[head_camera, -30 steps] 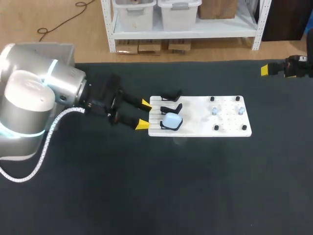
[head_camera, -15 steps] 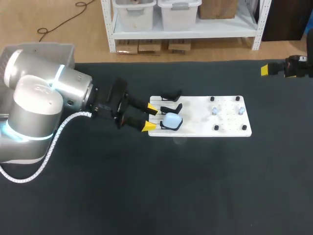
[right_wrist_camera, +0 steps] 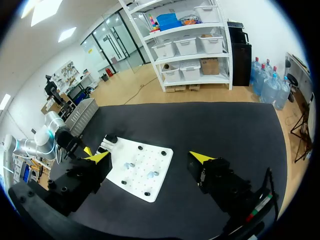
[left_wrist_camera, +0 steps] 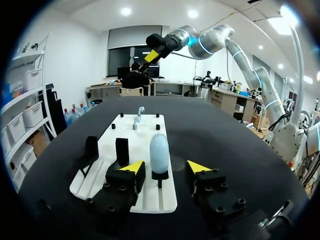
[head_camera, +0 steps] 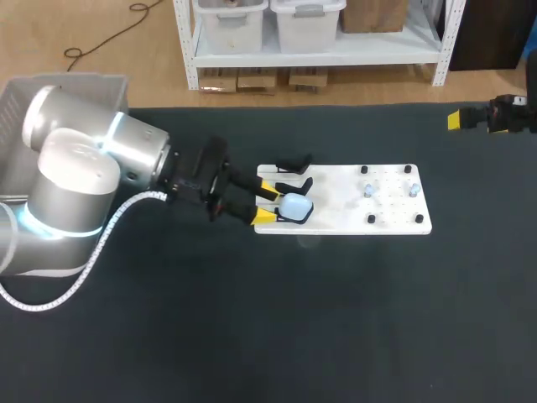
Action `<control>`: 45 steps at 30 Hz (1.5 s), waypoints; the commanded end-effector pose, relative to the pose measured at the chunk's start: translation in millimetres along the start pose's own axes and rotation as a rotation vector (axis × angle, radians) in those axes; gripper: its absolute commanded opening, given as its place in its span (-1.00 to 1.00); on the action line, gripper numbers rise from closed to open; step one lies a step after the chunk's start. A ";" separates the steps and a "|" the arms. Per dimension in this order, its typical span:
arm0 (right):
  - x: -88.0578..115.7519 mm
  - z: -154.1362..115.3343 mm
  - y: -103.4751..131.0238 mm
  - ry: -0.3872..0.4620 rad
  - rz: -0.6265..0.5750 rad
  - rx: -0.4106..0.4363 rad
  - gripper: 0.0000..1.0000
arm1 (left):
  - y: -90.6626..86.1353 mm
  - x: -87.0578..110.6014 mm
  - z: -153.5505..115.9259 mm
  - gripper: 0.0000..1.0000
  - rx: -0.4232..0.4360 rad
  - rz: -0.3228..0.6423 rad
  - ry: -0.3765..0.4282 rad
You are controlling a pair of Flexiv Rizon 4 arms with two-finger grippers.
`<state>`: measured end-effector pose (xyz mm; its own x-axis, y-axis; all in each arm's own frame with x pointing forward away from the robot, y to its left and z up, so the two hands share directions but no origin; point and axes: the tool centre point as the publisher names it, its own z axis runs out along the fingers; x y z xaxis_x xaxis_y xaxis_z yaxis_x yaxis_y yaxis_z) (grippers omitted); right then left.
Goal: Pick up each earbud case from the left stands, insert the matching earbuds, close the lid, and place the case in the box.
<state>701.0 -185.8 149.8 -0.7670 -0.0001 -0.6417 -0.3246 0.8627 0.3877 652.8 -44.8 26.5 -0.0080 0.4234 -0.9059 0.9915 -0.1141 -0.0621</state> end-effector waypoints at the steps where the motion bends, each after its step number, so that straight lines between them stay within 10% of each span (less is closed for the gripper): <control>1: 0.0 -0.2 -0.2 0.000 0.000 -0.001 1.00 | 5.0 0.9 3.8 0.04 0.007 0.000 -0.004; 45: 0.0 -0.2 -0.2 0.000 0.000 -0.001 1.00 | 8.1 -0.7 29.5 -0.07 0.030 -0.025 -0.012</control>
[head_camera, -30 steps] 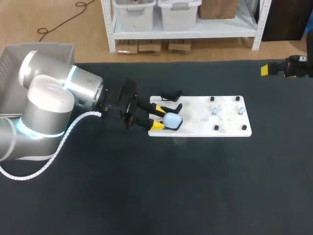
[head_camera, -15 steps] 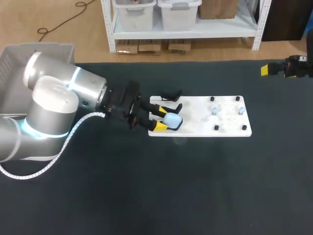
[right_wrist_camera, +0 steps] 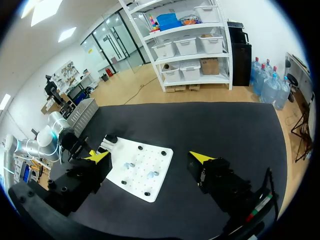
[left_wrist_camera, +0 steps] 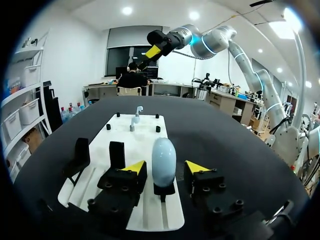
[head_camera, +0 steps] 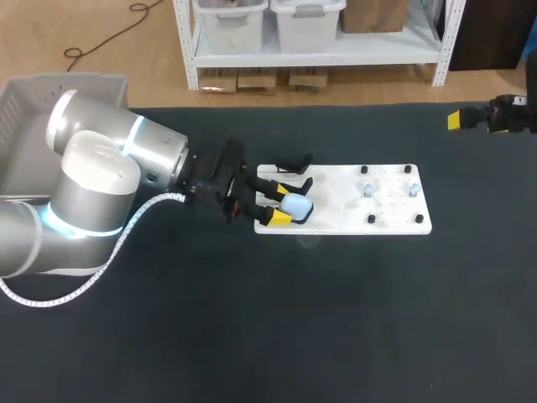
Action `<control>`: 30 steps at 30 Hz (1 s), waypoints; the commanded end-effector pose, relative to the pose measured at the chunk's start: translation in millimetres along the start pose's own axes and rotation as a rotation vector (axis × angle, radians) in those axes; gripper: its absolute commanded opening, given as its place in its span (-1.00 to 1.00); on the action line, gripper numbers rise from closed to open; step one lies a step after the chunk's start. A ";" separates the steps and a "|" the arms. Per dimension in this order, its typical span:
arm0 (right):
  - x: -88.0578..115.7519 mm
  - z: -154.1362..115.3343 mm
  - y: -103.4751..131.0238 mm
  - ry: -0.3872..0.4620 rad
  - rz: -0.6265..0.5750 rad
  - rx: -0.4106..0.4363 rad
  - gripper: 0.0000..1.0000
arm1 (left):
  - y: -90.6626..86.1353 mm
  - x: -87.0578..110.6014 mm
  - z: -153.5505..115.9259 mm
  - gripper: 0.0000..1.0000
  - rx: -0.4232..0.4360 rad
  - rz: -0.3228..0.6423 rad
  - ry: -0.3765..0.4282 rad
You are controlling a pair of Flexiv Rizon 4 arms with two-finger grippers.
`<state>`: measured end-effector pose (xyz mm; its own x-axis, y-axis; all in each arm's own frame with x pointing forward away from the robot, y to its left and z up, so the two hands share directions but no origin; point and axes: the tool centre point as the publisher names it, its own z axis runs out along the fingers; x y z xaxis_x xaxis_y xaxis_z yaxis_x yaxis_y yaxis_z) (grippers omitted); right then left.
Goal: Pick up each earbud case from the left stands, insert the matching earbuds, close the lid, and place the case in the box.
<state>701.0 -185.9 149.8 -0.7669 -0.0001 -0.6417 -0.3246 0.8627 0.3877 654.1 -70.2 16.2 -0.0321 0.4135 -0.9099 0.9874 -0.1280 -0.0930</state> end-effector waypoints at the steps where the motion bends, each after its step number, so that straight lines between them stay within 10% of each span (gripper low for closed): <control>1: 0.0 -0.2 -0.2 0.000 0.000 -0.001 1.00 | 3.6 0.9 2.7 -0.07 0.004 -0.003 0.002; 23: 0.0 -0.2 -0.2 0.000 0.000 -0.001 1.00 | 3.4 -0.9 3.7 -0.27 0.013 -0.012 -0.007; 30: 0.0 -0.2 -0.2 0.000 0.000 -0.001 1.00 | 1.5 -1.7 1.5 -1.00 0.020 -0.013 -0.004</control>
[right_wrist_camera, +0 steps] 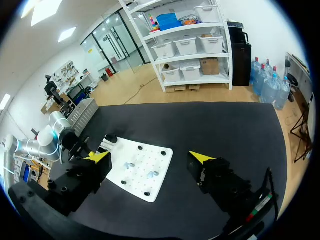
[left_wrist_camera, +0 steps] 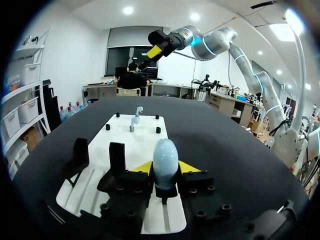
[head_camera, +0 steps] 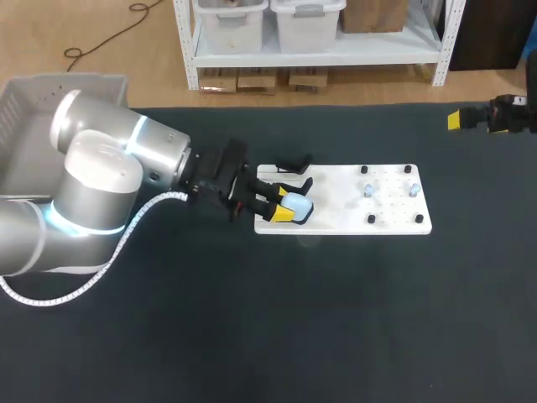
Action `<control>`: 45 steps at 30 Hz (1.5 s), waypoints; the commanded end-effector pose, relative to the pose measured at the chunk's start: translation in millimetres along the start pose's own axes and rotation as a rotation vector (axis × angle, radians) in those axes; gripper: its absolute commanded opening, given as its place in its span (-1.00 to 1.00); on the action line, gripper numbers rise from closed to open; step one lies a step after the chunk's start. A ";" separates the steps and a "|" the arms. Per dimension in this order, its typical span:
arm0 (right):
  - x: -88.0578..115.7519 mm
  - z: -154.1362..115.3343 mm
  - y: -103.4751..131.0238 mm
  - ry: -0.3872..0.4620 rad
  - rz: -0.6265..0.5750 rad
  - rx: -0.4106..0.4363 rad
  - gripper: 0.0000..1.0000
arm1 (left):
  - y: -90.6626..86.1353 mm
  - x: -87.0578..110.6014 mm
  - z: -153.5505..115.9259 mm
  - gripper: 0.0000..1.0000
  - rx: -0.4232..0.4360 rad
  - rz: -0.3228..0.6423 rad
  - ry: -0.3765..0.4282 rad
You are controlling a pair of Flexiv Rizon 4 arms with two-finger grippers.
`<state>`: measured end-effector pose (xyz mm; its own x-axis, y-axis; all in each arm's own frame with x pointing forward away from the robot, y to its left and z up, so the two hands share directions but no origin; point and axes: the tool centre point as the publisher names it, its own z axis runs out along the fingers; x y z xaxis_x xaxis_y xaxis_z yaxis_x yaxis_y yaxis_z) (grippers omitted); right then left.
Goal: Pick up each earbud case from the left stands, insert the matching earbuds, close the lid, and place the case in the box.
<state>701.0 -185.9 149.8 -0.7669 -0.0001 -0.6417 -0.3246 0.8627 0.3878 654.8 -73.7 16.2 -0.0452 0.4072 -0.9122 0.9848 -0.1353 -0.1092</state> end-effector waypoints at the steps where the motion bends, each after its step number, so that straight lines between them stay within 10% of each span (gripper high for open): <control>1: 0.0 -0.2 -0.2 0.000 0.000 -0.001 1.00 | 0.0 -0.5 -1.8 -1.00 0.006 0.000 0.004; 10: 0.0 -0.2 -0.2 0.000 0.000 -0.001 1.00 | -4.0 -6.0 -6.4 -1.00 -0.001 0.003 -0.012; 28: 0.0 -0.2 -0.2 0.000 0.000 -0.001 1.00 | -21.6 -92.4 -58.4 -1.00 -0.116 0.109 -0.315; 45: 0.0 -0.2 -0.2 0.000 0.000 -0.001 1.00 | -25.7 -98.8 -63.0 -1.00 -0.121 0.116 -0.323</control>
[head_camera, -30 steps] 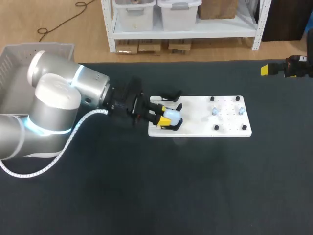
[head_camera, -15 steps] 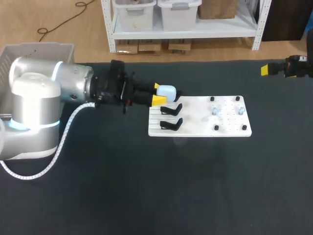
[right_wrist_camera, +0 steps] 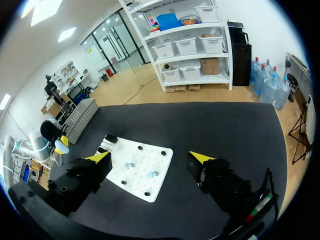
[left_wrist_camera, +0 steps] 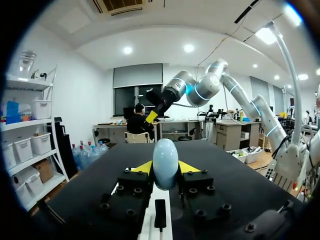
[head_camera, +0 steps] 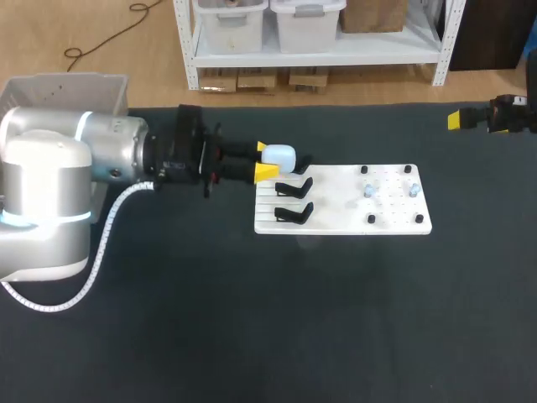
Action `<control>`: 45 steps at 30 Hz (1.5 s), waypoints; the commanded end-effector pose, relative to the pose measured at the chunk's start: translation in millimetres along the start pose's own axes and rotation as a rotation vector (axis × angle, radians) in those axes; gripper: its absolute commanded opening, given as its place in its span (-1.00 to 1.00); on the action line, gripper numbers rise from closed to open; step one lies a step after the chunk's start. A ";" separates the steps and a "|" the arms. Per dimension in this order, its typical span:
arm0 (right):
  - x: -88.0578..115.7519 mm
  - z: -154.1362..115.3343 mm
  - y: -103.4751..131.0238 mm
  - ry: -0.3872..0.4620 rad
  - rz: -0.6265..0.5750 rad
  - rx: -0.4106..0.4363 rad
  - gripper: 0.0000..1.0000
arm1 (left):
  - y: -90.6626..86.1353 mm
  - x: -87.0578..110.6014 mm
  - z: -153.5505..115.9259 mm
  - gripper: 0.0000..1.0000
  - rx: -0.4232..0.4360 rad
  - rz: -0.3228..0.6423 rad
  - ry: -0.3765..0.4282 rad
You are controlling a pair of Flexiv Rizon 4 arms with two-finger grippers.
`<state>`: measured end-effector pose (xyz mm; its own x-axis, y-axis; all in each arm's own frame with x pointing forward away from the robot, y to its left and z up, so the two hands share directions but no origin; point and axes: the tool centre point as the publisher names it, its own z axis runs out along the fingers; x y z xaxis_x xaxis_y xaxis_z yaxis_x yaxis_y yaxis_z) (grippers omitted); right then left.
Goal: Pick up each earbud case from the left stands, insert the matching earbuds, close the lid, and place the case in the box.
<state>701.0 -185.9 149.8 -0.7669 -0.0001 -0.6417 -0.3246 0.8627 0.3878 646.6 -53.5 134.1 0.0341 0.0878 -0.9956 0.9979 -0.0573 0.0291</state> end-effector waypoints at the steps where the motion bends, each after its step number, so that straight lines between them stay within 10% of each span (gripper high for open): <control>1: 0.0 -0.2 -0.2 0.000 0.000 -0.001 1.00 | -2.2 0.0 0.2 -1.00 -0.010 0.002 -0.001; 16: -2.1 -1.4 9.1 0.010 -0.038 -0.004 1.00 | -5.3 -1.1 8.5 -1.00 0.018 0.003 -0.019; 45: 59.2 31.4 149.2 0.197 -0.316 0.061 1.00 | -0.4 7.8 28.1 -1.00 0.148 -0.034 -0.052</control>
<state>621.8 -53.5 153.0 -0.7235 -0.3644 -0.5863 -0.5781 0.7839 0.2262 640.7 -79.7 125.8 -0.0050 0.0411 -0.9991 0.9822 -0.1873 -0.0126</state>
